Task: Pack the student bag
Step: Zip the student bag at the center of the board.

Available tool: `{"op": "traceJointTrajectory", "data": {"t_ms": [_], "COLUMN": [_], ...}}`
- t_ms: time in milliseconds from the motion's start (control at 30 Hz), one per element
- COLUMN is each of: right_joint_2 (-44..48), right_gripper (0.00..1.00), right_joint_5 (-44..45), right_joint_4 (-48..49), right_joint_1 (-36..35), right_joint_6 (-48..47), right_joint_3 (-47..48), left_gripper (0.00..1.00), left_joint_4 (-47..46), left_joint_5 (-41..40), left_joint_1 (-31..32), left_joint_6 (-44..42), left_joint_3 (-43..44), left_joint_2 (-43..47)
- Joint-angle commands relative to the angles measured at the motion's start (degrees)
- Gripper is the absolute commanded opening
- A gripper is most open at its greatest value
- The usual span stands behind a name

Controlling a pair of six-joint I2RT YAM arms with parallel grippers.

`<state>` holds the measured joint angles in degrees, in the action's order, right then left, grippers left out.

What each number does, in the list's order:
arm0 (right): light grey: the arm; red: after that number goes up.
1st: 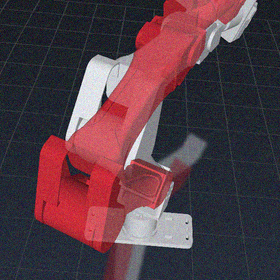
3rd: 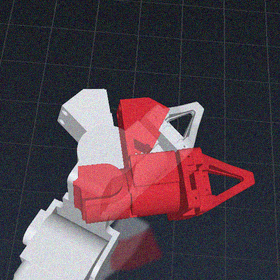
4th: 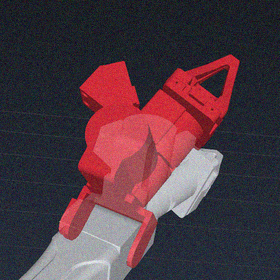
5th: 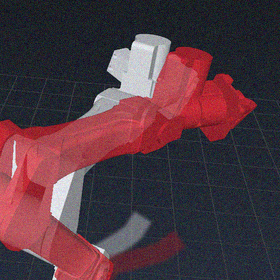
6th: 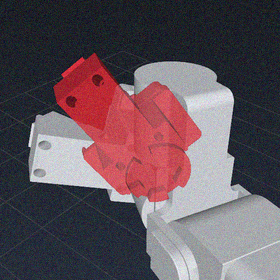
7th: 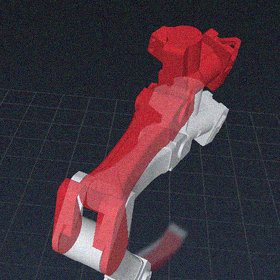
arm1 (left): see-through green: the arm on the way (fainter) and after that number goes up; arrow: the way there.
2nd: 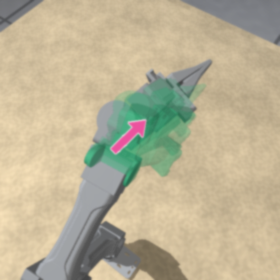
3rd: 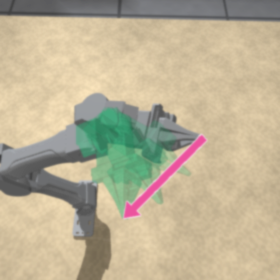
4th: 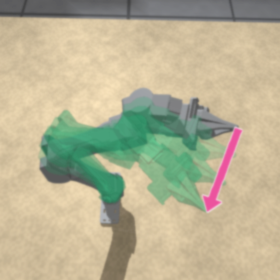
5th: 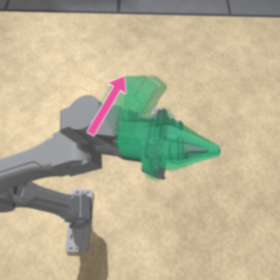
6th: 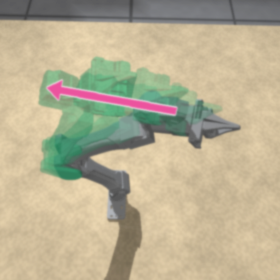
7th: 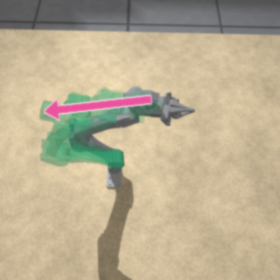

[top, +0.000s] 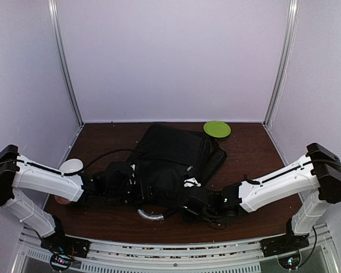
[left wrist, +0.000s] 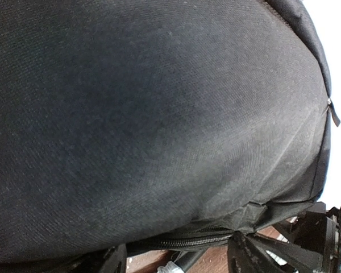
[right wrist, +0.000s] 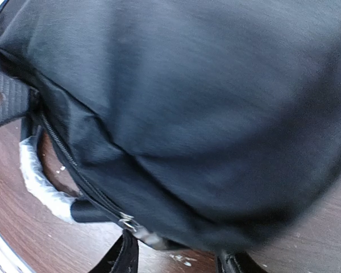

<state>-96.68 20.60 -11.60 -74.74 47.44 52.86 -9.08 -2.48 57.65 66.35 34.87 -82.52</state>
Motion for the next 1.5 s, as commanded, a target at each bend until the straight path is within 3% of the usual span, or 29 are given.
{"op": "traceJointTrajectory", "data": {"t_ms": [0,167,300,400,533,733,967,1467], "right_joint_2": [4.6,12.3,17.9,17.7,15.5,15.6,12.8,6.0], "right_gripper": [0.46,0.46,0.50,0.51,0.49,0.50,0.55,0.52], "right_joint_5": [5.2,6.2,-0.6,-7.0,-10.8,-20.7,-30.7,-34.9], "right_joint_4": [-5.7,-5.4,10.7,16.7,19.0,37.5,40.9,47.7], "right_joint_1": [0.5,0.5,0.4,0.5,0.6,5.5,9.1,13.7], "right_joint_6": [2.6,3.3,-5.6,-9.8,-12.1,-12.6,-17.0,-15.6], "right_joint_3": [-3.0,-8.2,-15.4,-15.8,-13.9,-22.0,-23.4,-24.0], "left_gripper": [0.61,0.60,0.59,0.58,0.57,0.56,0.56,0.55], "left_joint_4": [-2.9,-2.6,-2.9,-3.0,-3.1,-3.0,-0.9,0.4], "left_joint_5": [0.5,0.2,0.4,0.6,1.3,1.4,0.5,0.3], "left_joint_1": [-0.4,-0.4,-0.4,-0.4,-0.4,-0.4,-0.4,-0.4], "left_joint_6": [-0.5,-0.8,-1.2,-1.5,-1.7,-1.9,-2.8,-2.8], "left_joint_3": [-1.1,-1.2,-1.2,-1.0,-0.9,-1.2,-0.7,0.5], "left_joint_2": [-0.3,-0.1,-0.1,-0.4,-0.5,0.3,1.2,0.2]}}
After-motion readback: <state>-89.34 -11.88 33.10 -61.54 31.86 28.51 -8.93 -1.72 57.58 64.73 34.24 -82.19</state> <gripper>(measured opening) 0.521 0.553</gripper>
